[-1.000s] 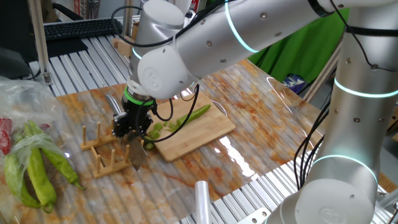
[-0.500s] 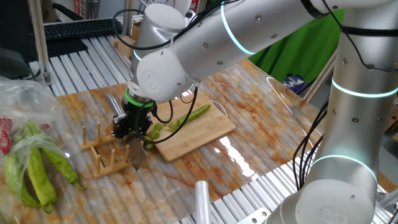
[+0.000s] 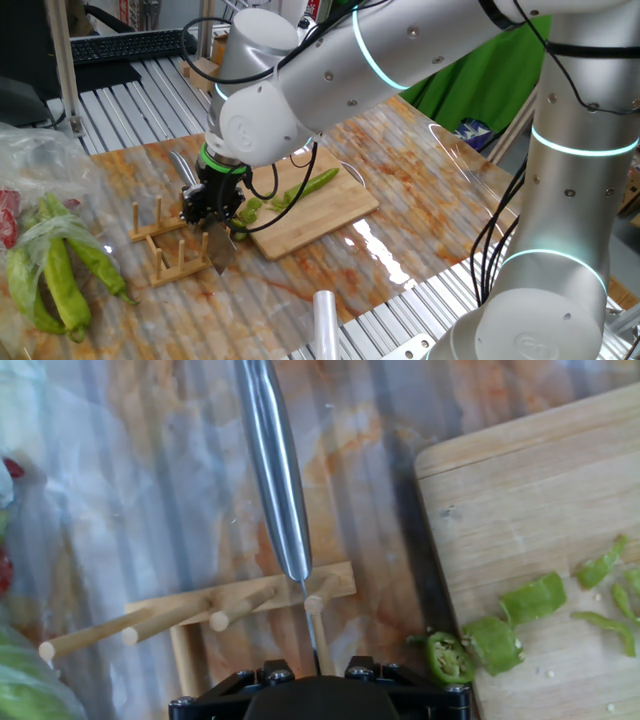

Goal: Chop the chili peppers

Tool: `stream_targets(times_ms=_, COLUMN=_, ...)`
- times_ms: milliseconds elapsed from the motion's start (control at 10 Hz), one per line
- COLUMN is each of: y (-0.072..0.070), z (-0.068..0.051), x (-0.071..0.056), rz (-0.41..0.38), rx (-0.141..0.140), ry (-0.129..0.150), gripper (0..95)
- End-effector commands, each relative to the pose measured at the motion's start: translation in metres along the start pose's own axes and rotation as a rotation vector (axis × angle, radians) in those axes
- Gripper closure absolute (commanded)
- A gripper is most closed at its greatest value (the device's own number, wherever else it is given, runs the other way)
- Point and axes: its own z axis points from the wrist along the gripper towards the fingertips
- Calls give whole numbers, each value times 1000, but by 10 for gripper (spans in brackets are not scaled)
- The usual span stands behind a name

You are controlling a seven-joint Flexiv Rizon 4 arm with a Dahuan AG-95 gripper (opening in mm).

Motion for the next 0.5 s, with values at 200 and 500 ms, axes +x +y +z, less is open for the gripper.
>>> stream_targets(times_ms=200, y=2, z=0, x=1, rz=9, rx=2, ry=4, gripper=950)
stream_targets(times_ms=500, y=12, z=-7, x=6, rz=23, rx=-1, ry=8, gripper=950)
